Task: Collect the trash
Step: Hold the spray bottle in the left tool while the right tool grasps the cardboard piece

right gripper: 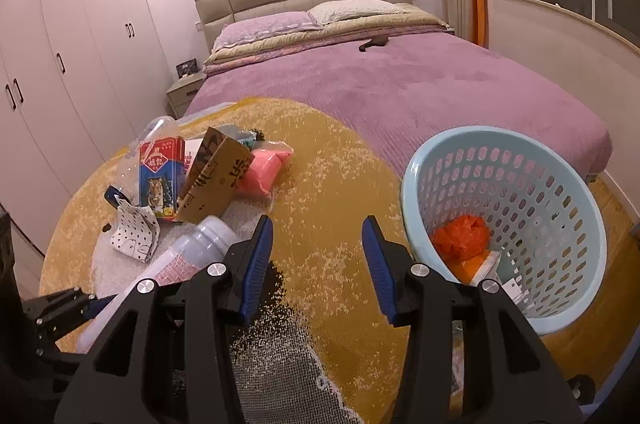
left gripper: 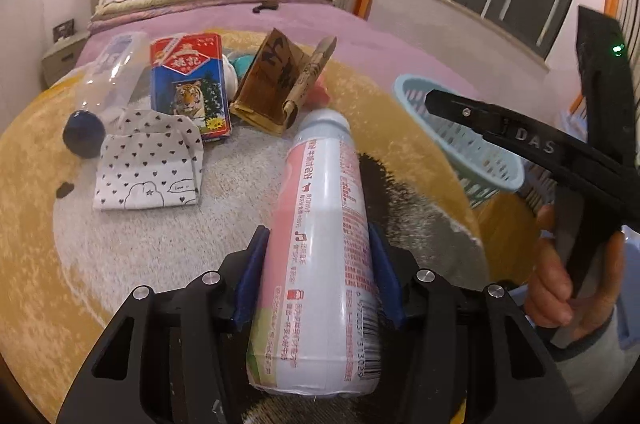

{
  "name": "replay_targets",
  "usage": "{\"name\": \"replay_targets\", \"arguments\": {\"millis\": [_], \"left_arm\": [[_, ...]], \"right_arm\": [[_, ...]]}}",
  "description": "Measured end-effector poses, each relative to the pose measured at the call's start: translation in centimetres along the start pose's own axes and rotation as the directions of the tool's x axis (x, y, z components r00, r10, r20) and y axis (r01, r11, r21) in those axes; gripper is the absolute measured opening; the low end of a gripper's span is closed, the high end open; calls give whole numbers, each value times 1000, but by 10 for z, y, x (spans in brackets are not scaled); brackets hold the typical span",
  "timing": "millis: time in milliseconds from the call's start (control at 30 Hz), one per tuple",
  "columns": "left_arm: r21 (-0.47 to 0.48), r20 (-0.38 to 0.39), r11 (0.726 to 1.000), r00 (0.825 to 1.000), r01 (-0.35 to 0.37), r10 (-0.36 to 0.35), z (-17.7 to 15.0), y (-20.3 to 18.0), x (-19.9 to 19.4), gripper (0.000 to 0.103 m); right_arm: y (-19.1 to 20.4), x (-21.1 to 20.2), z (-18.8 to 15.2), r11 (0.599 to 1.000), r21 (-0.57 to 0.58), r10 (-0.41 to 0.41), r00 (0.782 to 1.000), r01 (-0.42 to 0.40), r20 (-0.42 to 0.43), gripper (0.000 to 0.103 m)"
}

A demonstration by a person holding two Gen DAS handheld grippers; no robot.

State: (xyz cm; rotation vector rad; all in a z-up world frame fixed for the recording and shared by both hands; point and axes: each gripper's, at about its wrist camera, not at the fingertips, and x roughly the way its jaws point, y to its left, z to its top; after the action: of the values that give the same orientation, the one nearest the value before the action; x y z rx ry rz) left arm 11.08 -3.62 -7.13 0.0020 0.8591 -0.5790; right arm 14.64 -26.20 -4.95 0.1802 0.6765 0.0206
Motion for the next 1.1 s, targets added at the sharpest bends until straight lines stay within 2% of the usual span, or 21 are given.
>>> {"name": "replay_targets", "arguments": {"millis": [200, 367, 567, 667, 800, 933, 1100], "left_arm": [[-54, 70, 998, 997, 25, -21, -10, 1, -27, 47], [-100, 143, 995, 990, 7, 7, -11, 13, -53, 47], [-150, 213, 986, 971, -77, 109, -12, 33, -77, 47], [-197, 246, 976, 959, -93, 141, -14, 47, -83, 47], [-235, 255, 964, 949, -126, 186, -16, 60, -83, 47], [-253, 276, 958, 939, -135, 205, -23, 68, -83, 47], [-270, 270, 953, 939, -137, 211, -24, 73, -77, 47]], "right_arm": [[4, -7, 7, 1000, 3, 29, 999, -30, 13, 43], [19, -2, 15, 999, -27, 40, 999, -39, 18, 43], [46, 19, 22, 996, -57, 70, 998, -69, 5, 43], [59, 33, 26, 995, -64, 80, 997, -81, -16, 46], [69, 53, 28, 996, -48, 74, 997, -75, -29, 62], [72, 69, 26, 997, -29, 73, 996, -74, -47, 62], [74, 80, 25, 997, -25, 67, 996, -68, -66, 62]]}}
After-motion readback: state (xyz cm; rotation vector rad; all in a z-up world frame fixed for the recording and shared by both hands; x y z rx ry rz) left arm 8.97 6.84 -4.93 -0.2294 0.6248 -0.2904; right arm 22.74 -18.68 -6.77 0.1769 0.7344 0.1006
